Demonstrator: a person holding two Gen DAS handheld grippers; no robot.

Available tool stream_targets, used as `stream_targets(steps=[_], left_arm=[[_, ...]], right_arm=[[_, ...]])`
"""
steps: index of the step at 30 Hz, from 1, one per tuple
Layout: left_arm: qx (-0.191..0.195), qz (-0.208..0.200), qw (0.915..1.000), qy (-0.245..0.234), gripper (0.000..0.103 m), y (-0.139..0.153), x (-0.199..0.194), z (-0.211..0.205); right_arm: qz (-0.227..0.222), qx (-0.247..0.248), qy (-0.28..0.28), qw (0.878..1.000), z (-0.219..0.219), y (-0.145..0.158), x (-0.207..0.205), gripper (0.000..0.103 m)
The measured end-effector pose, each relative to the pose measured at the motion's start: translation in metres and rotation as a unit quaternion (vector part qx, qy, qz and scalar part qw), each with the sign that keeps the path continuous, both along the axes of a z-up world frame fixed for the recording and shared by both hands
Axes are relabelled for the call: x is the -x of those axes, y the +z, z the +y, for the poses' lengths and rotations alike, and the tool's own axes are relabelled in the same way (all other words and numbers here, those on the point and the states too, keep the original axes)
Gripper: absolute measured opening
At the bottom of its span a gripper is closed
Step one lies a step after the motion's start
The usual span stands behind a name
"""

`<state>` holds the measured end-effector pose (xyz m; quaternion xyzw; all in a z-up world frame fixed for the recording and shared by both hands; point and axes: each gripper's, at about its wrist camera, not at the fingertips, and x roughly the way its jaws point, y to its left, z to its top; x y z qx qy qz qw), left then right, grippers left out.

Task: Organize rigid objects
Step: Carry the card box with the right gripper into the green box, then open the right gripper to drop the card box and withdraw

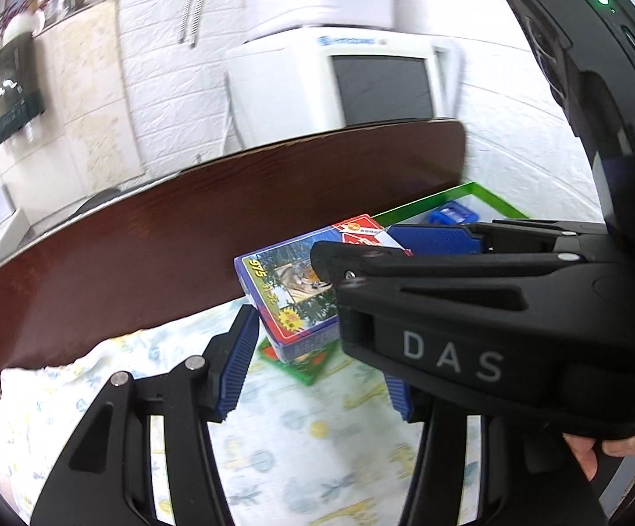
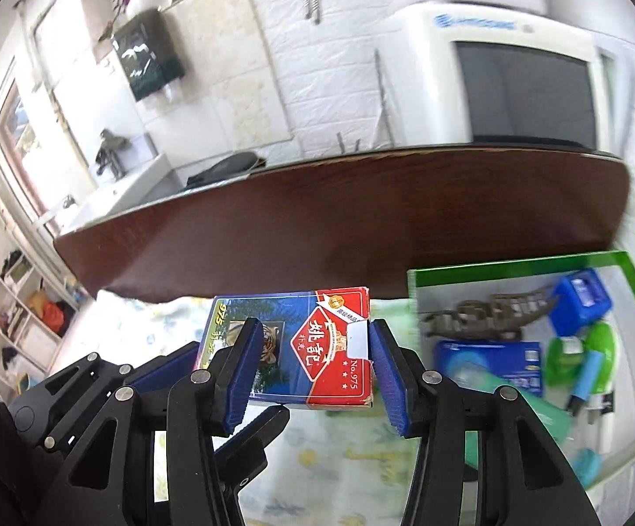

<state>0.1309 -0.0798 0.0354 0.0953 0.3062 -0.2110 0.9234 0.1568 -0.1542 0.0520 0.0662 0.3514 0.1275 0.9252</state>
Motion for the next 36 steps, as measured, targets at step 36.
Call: stream_targets(steps=[36], left_arm=[[-0.054,0.039,0.9879,-0.14,0.051,-0.022,-0.011,-0.185]], right_arm=[[0.022,-0.038,-0.163,0.986,-0.209,-0.029,0.025,0.052]])
